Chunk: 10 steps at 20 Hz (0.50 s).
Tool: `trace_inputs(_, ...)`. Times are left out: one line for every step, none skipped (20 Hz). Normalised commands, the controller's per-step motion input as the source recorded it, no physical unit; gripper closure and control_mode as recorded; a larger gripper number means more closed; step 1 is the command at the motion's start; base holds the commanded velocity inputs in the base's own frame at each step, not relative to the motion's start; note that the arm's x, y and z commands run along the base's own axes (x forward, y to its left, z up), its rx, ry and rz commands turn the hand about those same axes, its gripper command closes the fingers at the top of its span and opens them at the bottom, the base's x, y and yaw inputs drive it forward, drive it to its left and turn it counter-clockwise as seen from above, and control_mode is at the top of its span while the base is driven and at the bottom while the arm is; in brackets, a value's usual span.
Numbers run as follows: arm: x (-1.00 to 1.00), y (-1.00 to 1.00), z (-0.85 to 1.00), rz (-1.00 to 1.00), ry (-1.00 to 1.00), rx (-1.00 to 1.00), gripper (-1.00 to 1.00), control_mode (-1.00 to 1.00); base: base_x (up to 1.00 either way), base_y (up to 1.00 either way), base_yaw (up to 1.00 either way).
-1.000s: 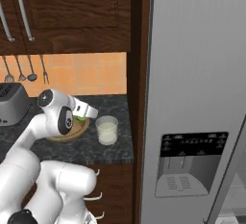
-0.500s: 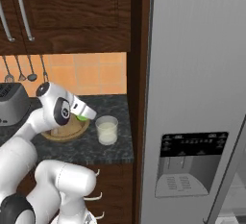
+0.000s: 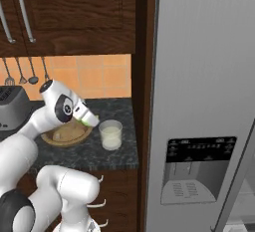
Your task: Grab a lemon wedge from the fridge and one ice cube from the ice bowl, and put them in the glass of lemonade.
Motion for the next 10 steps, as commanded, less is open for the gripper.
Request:
trace_inputs(0.09,-0.21,-0.12,-0.18,0.00,0.07,1.00,-1.00,0.00,0.00,0.00)
trace_inputs(0.14,-0.19,-0.12,-0.15,0.00,0.09,1.00,-1.00,0.00,0.00,0.00)
trace_inputs(0.19,-0.19,-0.11,-0.13,0.00,0.09,1.00,-1.00,0.00,0.00,0.00)
trace_inputs(0.22,-0.24,-0.11,-0.11,0.01,0.12,1.00,-1.00,0.00,0.00,0.00)
trace_inputs(0.18,-0.24,-0.13,-0.09,0.00,0.11,1.00,-1.00,0.00,0.00,0.00)
trace_inputs(0.19,-0.21,-0.15,-0.09,0.00,0.10,1.00,-1.00,0.00,0.00,0.00)
trace_inputs(0.21,-0.16,-0.18,-0.08,0.00,0.10,1.00,-1.00,0.00,0.00,0.00)
trace_inputs(0.19,-0.14,-0.19,-0.08,0.00,0.09,1.00,-1.00,0.00,0.00,0.00)
trace_inputs(0.18,-0.12,-0.18,-0.08,0.00,0.07,1.00,-1.00,0.00,0.00,0.00)
trace_inputs(0.19,-0.08,-0.18,-0.08,0.00,0.07,1.00,-1.00,0.00,0.00,0.00)
